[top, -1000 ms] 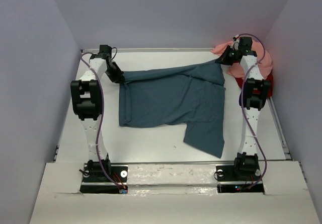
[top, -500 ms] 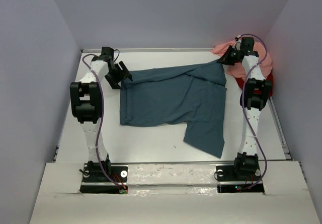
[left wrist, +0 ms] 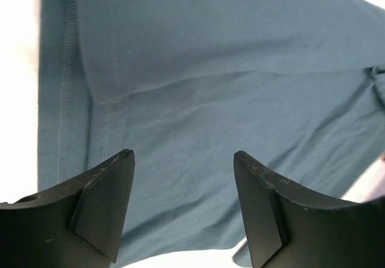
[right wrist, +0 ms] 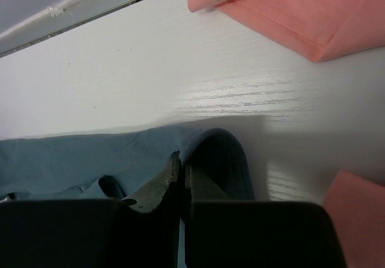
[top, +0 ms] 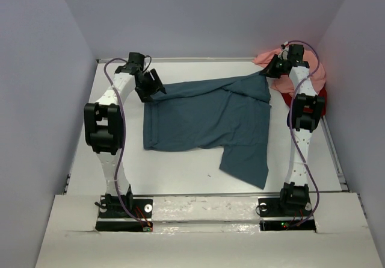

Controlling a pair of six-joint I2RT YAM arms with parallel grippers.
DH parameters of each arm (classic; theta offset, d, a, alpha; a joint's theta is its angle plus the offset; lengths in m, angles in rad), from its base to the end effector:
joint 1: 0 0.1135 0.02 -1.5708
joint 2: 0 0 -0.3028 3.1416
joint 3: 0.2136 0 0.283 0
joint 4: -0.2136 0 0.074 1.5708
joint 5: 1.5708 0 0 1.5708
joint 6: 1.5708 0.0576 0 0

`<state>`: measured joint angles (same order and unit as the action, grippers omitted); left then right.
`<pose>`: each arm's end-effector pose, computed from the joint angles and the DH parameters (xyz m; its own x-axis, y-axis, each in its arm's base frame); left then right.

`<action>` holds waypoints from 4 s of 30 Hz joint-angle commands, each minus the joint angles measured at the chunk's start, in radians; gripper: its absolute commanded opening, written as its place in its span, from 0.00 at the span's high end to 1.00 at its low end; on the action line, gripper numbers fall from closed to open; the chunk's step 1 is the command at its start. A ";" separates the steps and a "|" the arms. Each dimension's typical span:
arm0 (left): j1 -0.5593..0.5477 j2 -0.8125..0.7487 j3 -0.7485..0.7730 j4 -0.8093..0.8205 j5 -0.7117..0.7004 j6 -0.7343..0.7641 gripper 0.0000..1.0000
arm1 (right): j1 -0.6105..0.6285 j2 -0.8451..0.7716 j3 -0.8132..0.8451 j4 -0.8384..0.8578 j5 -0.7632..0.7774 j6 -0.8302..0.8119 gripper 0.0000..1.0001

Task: Fold and stack the t-shirts
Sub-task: Fold the flattened tshirt in 1/3 of the way

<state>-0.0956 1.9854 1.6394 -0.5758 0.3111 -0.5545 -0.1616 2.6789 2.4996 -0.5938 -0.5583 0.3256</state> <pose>0.4964 -0.0653 0.2506 -0.8190 -0.4250 -0.3854 -0.1837 0.8307 -0.5256 0.6580 -0.0764 0.1726 -0.7291 0.3938 -0.5598 -0.0048 0.8150 0.5795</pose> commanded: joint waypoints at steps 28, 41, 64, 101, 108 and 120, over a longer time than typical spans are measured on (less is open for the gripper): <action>-0.165 0.182 0.281 -0.406 -0.438 0.203 0.50 | -0.009 -0.051 -0.008 0.048 -0.022 -0.013 1.00; -0.220 0.229 0.257 -0.394 -0.497 0.202 0.48 | -0.009 -0.053 -0.004 0.048 -0.025 -0.013 1.00; -0.227 0.314 0.290 -0.421 -0.645 0.208 0.53 | -0.027 -0.056 -0.008 0.048 -0.034 -0.016 1.00; -0.049 0.283 0.292 -0.440 -0.711 0.235 0.66 | -0.036 -0.057 -0.018 0.045 -0.043 -0.017 1.00; -0.006 0.265 0.332 -0.446 -0.745 0.235 0.66 | -0.036 -0.060 -0.019 0.045 -0.043 -0.016 1.00; -0.029 0.112 0.307 -0.427 -0.570 0.211 0.65 | -0.036 -0.067 -0.027 0.043 -0.045 -0.019 1.00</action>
<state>-0.0906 2.2314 1.9430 -0.9722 -0.3126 -0.3298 -0.1837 2.6785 2.4722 -0.5907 -0.5953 0.3210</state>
